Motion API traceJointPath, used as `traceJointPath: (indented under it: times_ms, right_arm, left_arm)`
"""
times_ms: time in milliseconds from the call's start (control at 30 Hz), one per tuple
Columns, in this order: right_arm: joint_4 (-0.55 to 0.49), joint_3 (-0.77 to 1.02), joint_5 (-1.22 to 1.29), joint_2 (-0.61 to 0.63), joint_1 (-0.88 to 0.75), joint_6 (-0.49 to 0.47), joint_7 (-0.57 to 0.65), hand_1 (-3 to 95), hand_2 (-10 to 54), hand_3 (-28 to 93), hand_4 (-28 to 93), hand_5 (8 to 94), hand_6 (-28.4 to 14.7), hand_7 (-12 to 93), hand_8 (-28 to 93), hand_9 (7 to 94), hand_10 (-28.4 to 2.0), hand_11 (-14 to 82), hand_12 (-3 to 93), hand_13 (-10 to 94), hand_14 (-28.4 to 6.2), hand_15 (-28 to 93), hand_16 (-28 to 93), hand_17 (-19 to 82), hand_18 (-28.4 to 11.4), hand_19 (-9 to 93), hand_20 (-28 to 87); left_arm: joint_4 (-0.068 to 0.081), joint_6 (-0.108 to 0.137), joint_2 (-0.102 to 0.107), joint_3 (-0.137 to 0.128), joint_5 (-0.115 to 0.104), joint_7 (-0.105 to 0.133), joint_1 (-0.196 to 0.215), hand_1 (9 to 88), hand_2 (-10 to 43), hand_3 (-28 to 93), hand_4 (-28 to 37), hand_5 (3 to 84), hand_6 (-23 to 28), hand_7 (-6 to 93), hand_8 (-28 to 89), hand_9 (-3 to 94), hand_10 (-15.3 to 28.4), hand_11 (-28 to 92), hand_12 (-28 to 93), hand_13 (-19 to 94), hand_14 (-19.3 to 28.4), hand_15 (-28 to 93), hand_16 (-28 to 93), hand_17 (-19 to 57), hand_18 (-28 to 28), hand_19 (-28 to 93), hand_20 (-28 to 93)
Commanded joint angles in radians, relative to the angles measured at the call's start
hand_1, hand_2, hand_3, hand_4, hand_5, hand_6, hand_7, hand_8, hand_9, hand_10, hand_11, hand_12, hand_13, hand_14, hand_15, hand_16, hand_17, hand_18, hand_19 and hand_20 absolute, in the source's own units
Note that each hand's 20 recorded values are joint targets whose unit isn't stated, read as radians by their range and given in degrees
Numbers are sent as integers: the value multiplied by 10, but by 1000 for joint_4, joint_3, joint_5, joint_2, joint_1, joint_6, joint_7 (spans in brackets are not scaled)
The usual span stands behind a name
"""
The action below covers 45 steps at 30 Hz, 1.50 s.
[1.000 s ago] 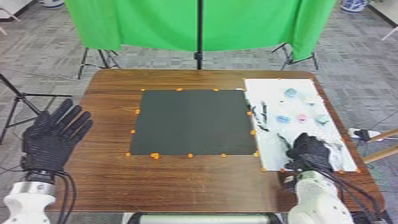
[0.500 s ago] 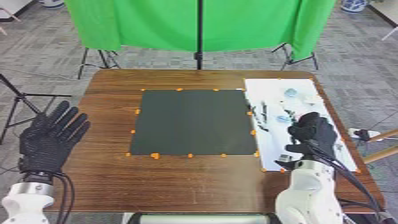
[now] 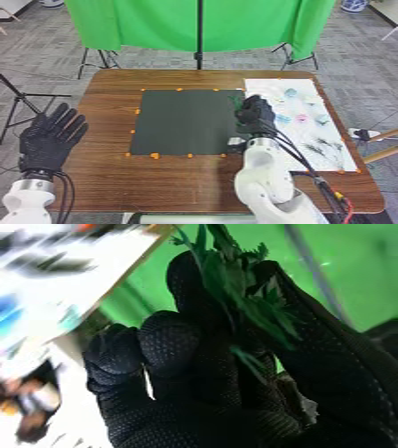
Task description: Arrange flowers
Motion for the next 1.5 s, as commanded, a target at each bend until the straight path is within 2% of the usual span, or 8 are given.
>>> traceJointPath:
  times_ms: [33, 167, 300, 600, 1033, 1233, 1333, 1500]
  right_arm:
    - [116, -79, 19, -146, 135, -45, -13, 510, -95, 872, -150, 738, -9, 523, 152, 902, -96, 199, 522, 712, -123, 669, 549, 403, -283, 932, 443]
    - [164, -136, 48, -182, 170, -93, -21, 515, -95, 871, -156, 736, -10, 527, 152, 900, -97, 202, 522, 711, -124, 671, 547, 404, -283, 932, 444]
    - [217, -184, -7, -217, 182, -124, -50, 521, -95, 865, -162, 727, -12, 533, 153, 895, -100, 207, 525, 710, -129, 674, 546, 403, -283, 932, 446]
    - [340, -229, -74, -292, 207, -154, -57, 534, -95, 856, -175, 718, -13, 543, 151, 885, -102, 222, 517, 705, -136, 683, 541, 399, -284, 932, 454]
    - [411, -264, -188, -358, 194, -179, -15, 547, -95, 852, -188, 657, -29, 599, 138, 825, -114, 293, 518, 694, -147, 699, 532, 406, -284, 932, 480]
    - [388, -262, -148, -361, 175, -196, -41, 522, -95, 827, -200, 689, -83, 257, 90, 796, -127, 289, 479, 679, -167, 715, 503, 396, -284, 932, 491]
    - [363, -248, -82, -361, 173, -257, -28, 515, -95, 822, -214, 652, -93, 187, -87, 780, -134, 268, 454, 662, -172, 718, 489, 390, -284, 932, 489]
    - [345, -239, -56, -354, 175, -236, -18, 495, -95, 821, -230, 585, -120, 135, -105, 746, -160, 234, 391, 649, -180, 718, 446, 384, -284, 932, 475]
  left_arm:
    - [-15, 87, 14, -1, -38, 21, 23, 288, 158, 720, -283, 466, 85, 163, -99, 367, 150, 212, 117, 298, 168, 450, -64, -63, 159, 396, 144]
    - [-25, 99, 23, -36, -54, 25, 60, 287, 159, 721, -283, 467, 85, 168, -101, 370, 151, 220, 115, 298, 169, 460, -68, -63, 159, 400, 144]
    - [-34, 86, 21, -76, -41, 36, 97, 284, 161, 723, -283, 468, 85, 170, -102, 374, 152, 225, 113, 298, 169, 464, -73, -63, 159, 401, 143]
    - [-4, 24, 48, -31, -47, 32, 35, 281, 161, 725, -283, 467, 84, 169, -103, 381, 152, 226, 112, 299, 168, 463, -77, -63, 158, 400, 139]
    - [19, 9, 72, 11, -40, 26, -4, 279, 160, 727, -283, 465, 83, 167, -102, 383, 154, 226, 115, 299, 168, 460, -74, -64, 158, 397, 138]
    - [22, 9, 67, 13, -43, 33, 0, 280, 159, 726, -283, 465, 83, 167, -102, 383, 153, 226, 116, 300, 168, 458, -73, -64, 159, 396, 138]
    - [25, 6, 65, 19, -42, 34, -5, 280, 158, 728, -283, 464, 83, 167, -102, 384, 153, 225, 116, 300, 168, 457, -73, -64, 158, 395, 138]
    - [23, 2, 61, 17, -43, 47, 4, 284, 161, 729, -283, 464, 83, 169, -101, 384, 152, 226, 116, 301, 167, 456, -73, -64, 158, 395, 139]
